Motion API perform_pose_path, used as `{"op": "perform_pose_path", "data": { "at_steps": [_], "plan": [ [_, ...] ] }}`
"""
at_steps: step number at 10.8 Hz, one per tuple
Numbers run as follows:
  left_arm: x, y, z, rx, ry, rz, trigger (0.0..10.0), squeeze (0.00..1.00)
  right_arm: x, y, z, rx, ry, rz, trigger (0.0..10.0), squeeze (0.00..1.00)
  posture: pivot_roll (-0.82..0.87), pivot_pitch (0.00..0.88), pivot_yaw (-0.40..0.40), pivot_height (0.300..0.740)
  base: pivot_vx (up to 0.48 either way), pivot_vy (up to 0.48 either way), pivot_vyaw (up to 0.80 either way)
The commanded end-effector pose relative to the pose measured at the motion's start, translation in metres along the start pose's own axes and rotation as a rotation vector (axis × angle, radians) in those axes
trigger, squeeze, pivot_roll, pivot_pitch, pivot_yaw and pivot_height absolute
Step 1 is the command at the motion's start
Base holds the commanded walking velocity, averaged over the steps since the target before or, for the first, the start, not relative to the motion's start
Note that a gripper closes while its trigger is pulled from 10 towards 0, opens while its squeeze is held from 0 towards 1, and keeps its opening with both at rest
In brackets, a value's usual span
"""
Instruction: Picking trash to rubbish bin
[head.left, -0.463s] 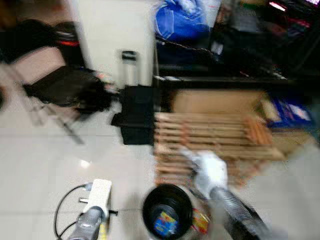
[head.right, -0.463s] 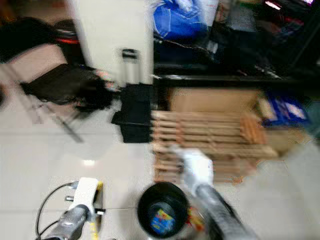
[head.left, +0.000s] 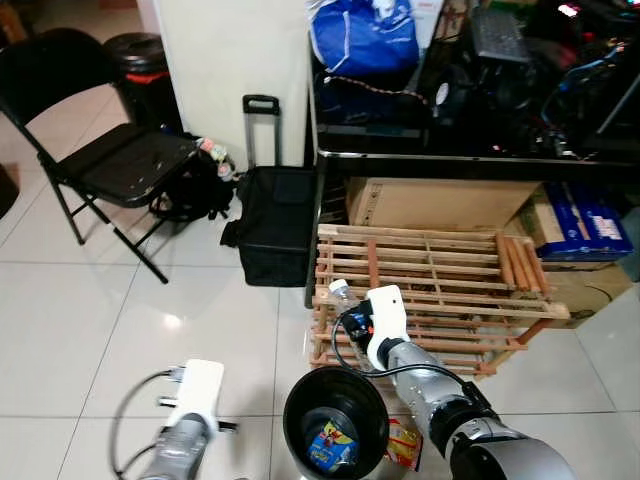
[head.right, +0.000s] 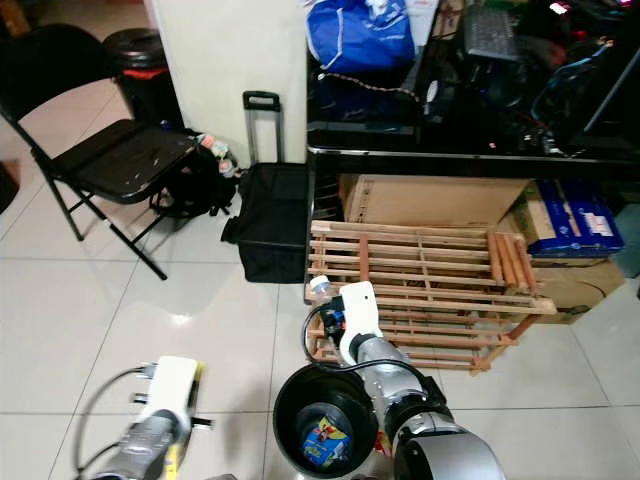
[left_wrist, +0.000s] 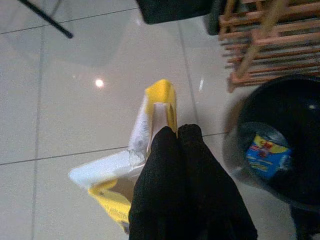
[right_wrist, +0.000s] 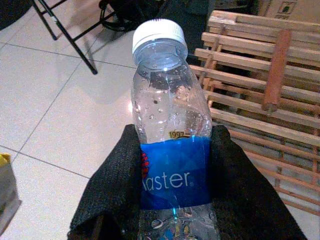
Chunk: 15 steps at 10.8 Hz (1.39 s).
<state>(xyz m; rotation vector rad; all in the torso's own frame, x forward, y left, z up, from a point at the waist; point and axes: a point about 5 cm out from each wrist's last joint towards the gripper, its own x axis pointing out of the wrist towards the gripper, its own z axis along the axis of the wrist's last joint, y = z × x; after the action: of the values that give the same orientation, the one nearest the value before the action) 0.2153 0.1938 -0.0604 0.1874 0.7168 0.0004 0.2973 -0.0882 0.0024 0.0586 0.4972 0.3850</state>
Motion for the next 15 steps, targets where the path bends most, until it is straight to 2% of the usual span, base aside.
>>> {"op": "perform_pose_path", "data": {
  "at_steps": [1, 4, 9, 10, 11, 12, 15],
  "plan": [
    [0.0, 0.0, 0.0, -0.003, 0.003, 0.006, 10.0, 0.0, -0.004, -0.006, -0.012, -0.007, 0.052, -0.024, 10.0, 0.0, 0.08, 0.02, -0.062, 0.74, 0.0, 0.0, 0.0],
    [0.0, 0.0, 0.0, -0.002, 0.004, 0.006, 10.0, 0.0, -0.012, -0.015, -0.027, -0.009, 0.105, -0.067, 10.0, 0.0, 0.08, 0.017, -0.058, 0.74, 0.0, 0.0, 0.0],
    [0.0, 0.001, 0.001, -0.003, 0.003, 0.007, 10.0, 0.0, -0.014, -0.015, -0.033, 0.001, 0.116, -0.07, 10.0, 0.0, 0.08, 0.03, -0.056, 0.74, 0.0, 0.0, 0.0],
    [0.001, 0.001, 0.001, -0.003, 0.002, 0.008, 10.0, 0.0, -0.015, -0.016, -0.034, 0.003, 0.117, -0.072, 10.0, 0.29, 0.08, 0.033, -0.056, 0.74, 0.0, 0.0, 0.0],
    [0.001, 0.001, 0.001, -0.003, 0.002, 0.008, 10.0, 0.0, -0.015, -0.016, -0.034, 0.007, 0.117, -0.072, 10.0, 0.84, 0.08, 0.032, -0.055, 0.74, 0.0, 0.0, 0.0],
    [0.001, 0.001, 0.001, -0.002, 0.002, 0.008, 10.0, 0.0, -0.015, -0.016, -0.034, 0.011, 0.115, -0.073, 10.0, 1.0, 0.08, 0.033, -0.055, 0.74, 0.0, 0.0, 0.0],
    [0.001, 0.001, 0.001, -0.005, 0.002, 0.009, 10.0, 0.0, -0.015, -0.015, -0.034, 0.017, 0.11, -0.069, 10.0, 1.0, 0.08, 0.033, -0.056, 0.74, 0.0, 0.0, 0.0]
  ]
}}
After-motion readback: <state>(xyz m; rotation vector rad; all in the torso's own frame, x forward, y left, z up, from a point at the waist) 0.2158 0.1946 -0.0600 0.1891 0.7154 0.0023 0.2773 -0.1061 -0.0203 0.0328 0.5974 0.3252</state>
